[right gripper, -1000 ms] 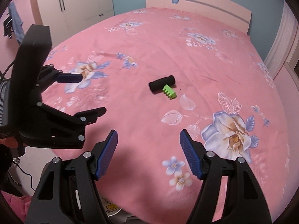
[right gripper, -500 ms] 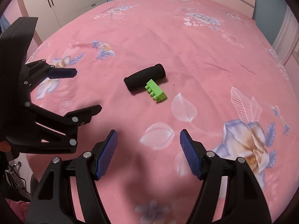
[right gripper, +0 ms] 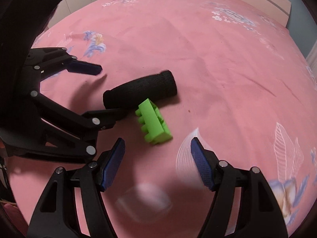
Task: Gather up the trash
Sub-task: 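Grasp the black foam handle with the left tool while the right tool grasps the green brick, then lift the black handle and green brick and carry them to the wastebasket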
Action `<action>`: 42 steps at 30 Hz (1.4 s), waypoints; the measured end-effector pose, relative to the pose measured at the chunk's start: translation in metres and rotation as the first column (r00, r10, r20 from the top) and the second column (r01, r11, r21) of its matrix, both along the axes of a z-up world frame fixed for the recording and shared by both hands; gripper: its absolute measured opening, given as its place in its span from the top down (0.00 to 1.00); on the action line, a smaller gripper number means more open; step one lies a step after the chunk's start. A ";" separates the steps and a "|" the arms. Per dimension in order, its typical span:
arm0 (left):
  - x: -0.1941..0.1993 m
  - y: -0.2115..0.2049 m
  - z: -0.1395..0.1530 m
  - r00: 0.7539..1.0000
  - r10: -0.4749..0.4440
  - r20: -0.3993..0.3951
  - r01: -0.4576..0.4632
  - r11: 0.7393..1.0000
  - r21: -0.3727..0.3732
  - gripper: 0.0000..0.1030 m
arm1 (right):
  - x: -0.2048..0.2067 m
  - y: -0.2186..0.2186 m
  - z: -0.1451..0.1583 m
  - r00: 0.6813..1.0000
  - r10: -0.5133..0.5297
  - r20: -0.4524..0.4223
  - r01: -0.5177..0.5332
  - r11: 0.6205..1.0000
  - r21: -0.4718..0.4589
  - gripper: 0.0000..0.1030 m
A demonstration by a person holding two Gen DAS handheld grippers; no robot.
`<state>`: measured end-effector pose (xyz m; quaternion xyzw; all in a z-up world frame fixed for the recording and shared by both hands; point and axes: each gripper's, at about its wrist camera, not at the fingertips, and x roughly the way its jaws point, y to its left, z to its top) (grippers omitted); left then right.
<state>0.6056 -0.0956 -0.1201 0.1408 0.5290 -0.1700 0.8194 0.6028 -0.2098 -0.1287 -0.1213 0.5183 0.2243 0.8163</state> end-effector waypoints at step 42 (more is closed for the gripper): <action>-0.120 0.045 0.143 0.988 -0.002 0.152 0.009 0.999 -0.047 0.69 | -0.097 0.010 0.139 0.977 -0.065 0.203 0.062 0.998 0.021 0.79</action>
